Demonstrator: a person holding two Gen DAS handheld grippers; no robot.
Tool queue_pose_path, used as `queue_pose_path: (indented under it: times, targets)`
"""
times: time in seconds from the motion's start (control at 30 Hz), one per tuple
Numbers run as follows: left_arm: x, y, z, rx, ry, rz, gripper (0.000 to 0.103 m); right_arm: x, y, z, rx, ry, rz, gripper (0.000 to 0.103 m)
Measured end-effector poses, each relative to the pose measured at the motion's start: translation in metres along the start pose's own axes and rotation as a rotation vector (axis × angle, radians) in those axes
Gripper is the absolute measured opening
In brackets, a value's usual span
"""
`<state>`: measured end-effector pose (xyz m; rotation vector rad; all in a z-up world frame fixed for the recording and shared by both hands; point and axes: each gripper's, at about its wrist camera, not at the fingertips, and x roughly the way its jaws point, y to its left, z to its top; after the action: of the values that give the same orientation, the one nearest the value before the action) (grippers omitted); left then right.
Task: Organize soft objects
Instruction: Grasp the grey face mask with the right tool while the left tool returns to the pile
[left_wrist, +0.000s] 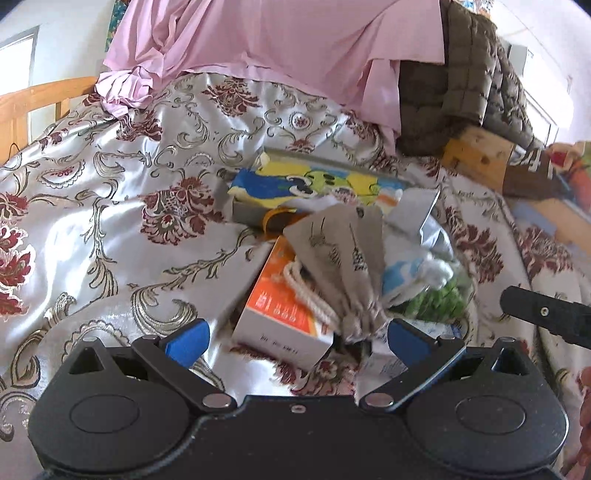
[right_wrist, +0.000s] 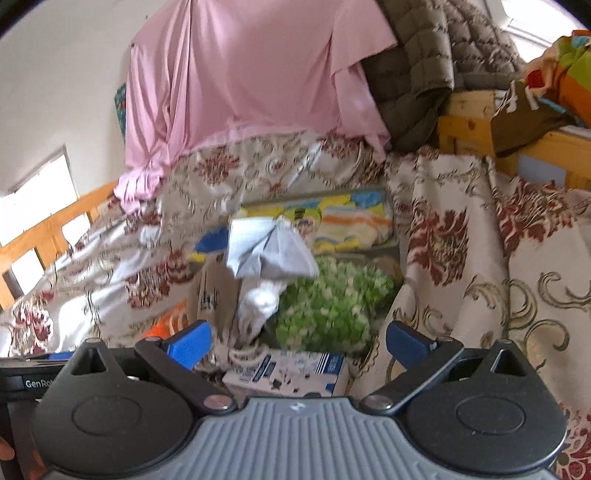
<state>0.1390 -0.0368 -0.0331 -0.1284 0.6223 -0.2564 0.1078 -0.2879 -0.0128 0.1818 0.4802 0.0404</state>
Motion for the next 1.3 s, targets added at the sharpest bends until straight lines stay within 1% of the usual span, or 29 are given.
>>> queue_pose_path:
  times: [0.2,0.43,0.9,1.13,1.3]
  targets:
    - [0.005,-0.001,-0.003,0.021,0.015,0.017,0.102,0.012,0.005,-0.004,-0.024,0.06,0.0,0.103]
    - [0.011,-0.003,-0.004,0.046,0.028,0.041,0.102,0.017,0.003,-0.004,-0.016,0.09,0.003,0.103]
    - [0.022,-0.01,-0.001,0.089,0.042,0.074,0.102,0.021,-0.001,-0.002,0.021,0.101,0.037,0.103]
    - [0.03,-0.011,0.007,0.109,0.037,0.076,0.102,0.024,-0.003,-0.003,0.047,0.108,0.065,0.103]
    - [0.038,-0.009,0.02,0.11,0.033,0.07,0.102,0.027,-0.001,-0.003,0.042,0.097,0.078,0.103]
